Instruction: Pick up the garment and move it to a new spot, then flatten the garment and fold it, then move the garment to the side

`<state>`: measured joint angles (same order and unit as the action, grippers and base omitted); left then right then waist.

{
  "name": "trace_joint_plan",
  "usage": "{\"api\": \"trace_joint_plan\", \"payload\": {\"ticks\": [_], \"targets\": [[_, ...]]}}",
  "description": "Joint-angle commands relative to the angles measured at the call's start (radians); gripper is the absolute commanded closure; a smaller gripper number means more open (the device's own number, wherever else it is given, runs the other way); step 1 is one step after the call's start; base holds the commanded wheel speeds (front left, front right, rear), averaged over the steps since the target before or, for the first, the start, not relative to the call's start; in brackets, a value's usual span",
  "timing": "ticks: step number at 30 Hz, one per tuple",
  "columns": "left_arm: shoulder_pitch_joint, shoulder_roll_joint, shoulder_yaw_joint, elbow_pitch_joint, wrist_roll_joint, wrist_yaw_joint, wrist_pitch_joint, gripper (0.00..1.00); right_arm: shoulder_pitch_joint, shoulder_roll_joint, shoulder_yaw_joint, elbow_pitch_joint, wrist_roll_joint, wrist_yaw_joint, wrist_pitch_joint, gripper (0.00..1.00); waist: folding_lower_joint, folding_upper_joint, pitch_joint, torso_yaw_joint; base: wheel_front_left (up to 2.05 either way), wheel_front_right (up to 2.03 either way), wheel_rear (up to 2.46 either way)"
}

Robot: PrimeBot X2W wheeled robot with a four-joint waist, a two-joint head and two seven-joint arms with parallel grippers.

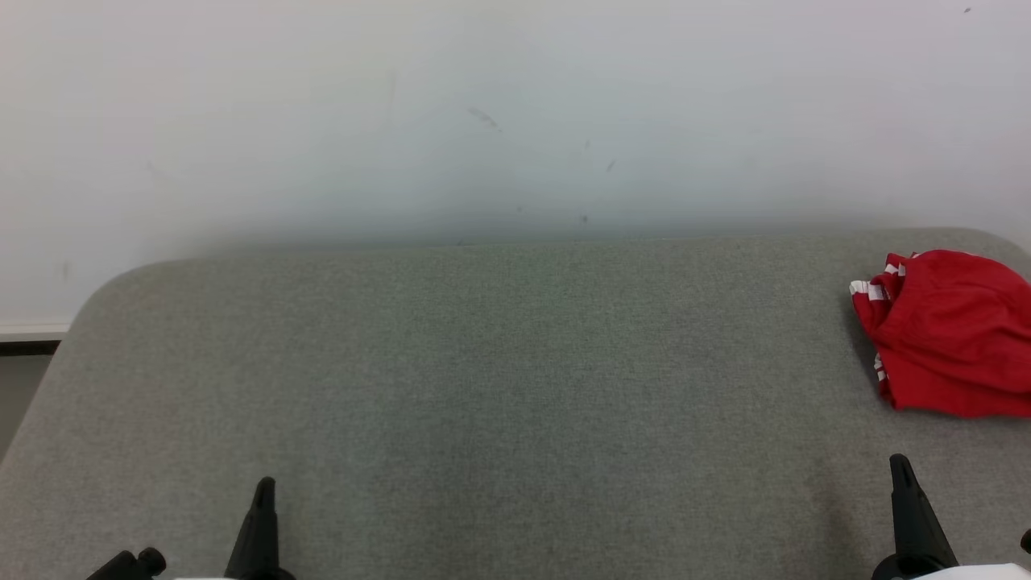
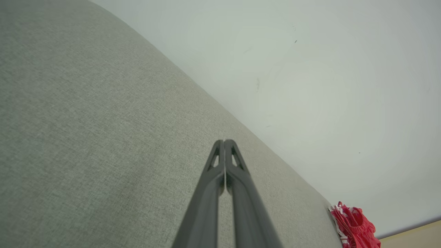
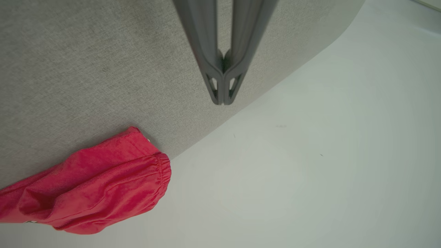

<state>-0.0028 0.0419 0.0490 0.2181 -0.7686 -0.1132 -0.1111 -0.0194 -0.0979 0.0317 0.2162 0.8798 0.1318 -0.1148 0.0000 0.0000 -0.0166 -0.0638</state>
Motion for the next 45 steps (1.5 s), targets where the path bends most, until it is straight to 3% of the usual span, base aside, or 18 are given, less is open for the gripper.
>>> {"api": "trace_joint_plan", "payload": {"ticks": [1, 45], "targets": [[-0.026, 0.006, 0.006, -0.009, -0.035, -0.003, 0.009, 1.00, -0.030, -0.004, -0.008, -0.010, 0.034, -0.001, 0.006, 1.00, 0.0000, 0.0000, 0.000, 0.001, 0.00, 0.00, 0.00], [-0.078, 0.009, 0.043, 0.012, -0.514, -0.013, 0.138, 1.00, -0.069, 0.020, -0.085, 0.013, 0.455, -0.001, 0.134, 1.00, 0.0000, 0.0000, 0.010, 0.032, 0.00, 0.00, 0.00]]}}
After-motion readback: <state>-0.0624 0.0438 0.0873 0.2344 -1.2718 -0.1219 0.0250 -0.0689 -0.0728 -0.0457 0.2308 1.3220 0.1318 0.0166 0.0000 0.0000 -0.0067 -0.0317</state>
